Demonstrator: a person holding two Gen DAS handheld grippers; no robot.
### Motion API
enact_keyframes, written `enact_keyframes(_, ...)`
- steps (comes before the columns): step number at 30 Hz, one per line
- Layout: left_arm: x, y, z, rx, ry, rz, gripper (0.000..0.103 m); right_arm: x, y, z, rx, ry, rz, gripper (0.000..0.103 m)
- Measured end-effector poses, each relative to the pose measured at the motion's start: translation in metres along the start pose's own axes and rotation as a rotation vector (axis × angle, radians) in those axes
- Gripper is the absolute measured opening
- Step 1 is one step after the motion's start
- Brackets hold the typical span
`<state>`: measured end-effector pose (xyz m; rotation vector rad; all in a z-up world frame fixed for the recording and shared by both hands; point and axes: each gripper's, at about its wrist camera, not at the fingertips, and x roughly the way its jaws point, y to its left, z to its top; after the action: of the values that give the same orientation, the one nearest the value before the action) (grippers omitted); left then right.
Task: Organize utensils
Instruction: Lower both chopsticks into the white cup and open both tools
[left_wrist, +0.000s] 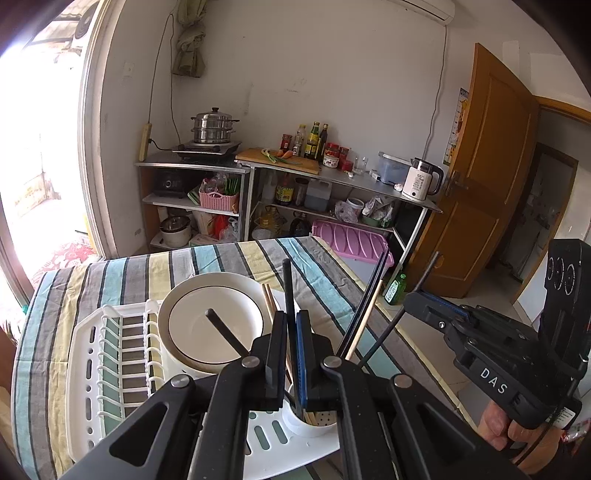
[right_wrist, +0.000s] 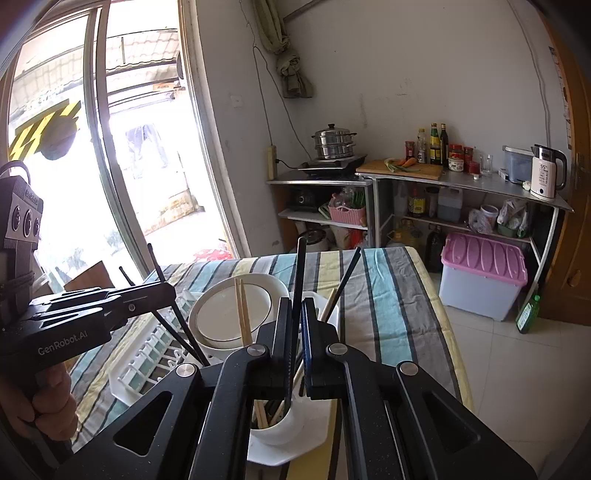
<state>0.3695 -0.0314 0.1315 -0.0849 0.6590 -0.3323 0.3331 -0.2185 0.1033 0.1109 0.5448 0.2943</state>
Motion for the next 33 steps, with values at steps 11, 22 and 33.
enact_keyframes(11, -0.024, -0.007, -0.012, 0.026, -0.037, 0.017, 0.012, -0.012, -0.002, -0.003, -0.002, -0.005, -0.015, 0.014)
enact_keyframes(22, -0.075, -0.010, -0.061, 0.032, -0.087, 0.039, 0.012, -0.054, 0.001, -0.030, -0.012, -0.031, -0.010, 0.017)
enact_keyframes(33, -0.110, -0.010, -0.142, 0.013, -0.063, 0.056, 0.012, -0.096, 0.013, -0.092, -0.016, 0.007, 0.031, 0.017)
